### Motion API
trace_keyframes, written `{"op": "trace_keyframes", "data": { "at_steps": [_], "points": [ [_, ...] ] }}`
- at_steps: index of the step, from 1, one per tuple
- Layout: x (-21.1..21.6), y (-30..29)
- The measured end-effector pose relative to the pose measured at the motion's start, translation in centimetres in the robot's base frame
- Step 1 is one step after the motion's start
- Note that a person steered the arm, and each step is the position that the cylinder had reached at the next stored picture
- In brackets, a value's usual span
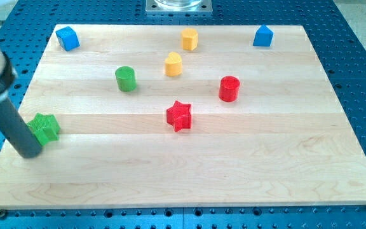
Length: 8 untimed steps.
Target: Push the green star to the center left of the board
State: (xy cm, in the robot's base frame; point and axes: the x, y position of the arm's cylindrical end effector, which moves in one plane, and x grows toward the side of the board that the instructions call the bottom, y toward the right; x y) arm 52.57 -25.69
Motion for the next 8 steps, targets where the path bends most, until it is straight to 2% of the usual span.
{"op": "trace_keyframes", "data": {
  "at_steps": [1, 2, 4, 7, 8],
  "points": [
    [-4.4, 0.4],
    [-5.9, 0.9],
    [-2.5, 4.5],
    [-2.4, 4.1],
    [1.8, 4.9]
  ]
}}
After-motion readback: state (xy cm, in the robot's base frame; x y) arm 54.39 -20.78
